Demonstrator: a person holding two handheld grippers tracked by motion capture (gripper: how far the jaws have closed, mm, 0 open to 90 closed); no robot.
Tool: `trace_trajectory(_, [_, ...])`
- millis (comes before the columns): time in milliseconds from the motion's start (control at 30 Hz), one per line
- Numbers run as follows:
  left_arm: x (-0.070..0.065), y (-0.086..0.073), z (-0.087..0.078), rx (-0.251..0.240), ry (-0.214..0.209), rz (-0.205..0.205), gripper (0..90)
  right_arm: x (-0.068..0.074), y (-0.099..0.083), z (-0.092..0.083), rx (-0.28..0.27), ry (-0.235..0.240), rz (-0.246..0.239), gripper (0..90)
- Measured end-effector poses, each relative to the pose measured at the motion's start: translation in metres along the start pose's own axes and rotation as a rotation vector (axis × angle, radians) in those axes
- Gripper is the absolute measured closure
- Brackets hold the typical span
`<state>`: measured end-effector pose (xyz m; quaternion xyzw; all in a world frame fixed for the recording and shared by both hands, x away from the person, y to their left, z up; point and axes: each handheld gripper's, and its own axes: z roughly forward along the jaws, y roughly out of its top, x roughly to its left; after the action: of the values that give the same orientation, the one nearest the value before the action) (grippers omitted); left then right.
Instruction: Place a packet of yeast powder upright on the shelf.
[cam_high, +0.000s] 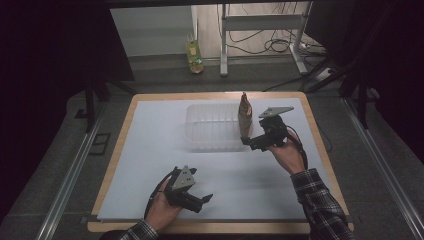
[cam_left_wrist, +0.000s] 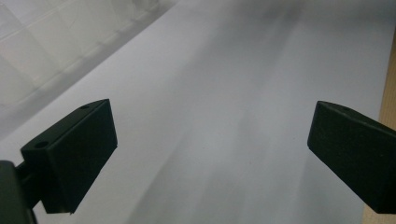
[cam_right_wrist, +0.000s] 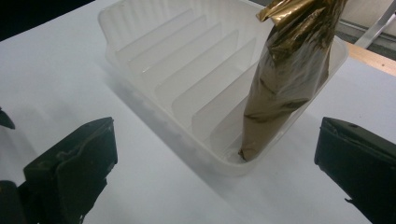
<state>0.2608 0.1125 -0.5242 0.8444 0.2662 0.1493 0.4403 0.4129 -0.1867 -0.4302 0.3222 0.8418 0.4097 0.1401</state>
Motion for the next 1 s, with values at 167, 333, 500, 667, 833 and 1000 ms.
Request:
trace_trajectory(167, [-0.004, 0.002, 0.001, 0.028, 0.002, 0.011, 2.8, 0.003, -0.004, -0.006, 0.004, 0.005, -0.002, 0.0])
trace_trajectory(333, [-0.007, 0.004, 0.000, 0.033, -0.007, 0.010, 2.8, 0.006, -0.009, -0.012, 0.004, 0.007, -0.003, 0.0])
trace_trajectory(500, [-0.008, 0.003, 0.001, 0.041, 0.000, 0.017, 2.5, 0.008, -0.015, -0.017, 0.010, 0.005, -0.003, 0.0])
trace_trajectory(667, [-0.007, 0.003, 0.000, 0.037, 0.000, 0.011, 2.4, 0.010, -0.024, -0.021, 0.011, 0.010, 0.005, 0.0])
trace_trajectory(833, [-0.006, 0.002, 0.000, 0.033, 0.006, 0.010, 2.6, 0.011, -0.035, -0.023, 0.029, 0.013, 0.008, 0.0])
trace_trajectory(1000, [-0.005, 0.001, 0.001, 0.034, 0.022, 0.015, 2.7, 0.012, -0.046, -0.025, 0.030, 0.010, 0.016, 0.0])
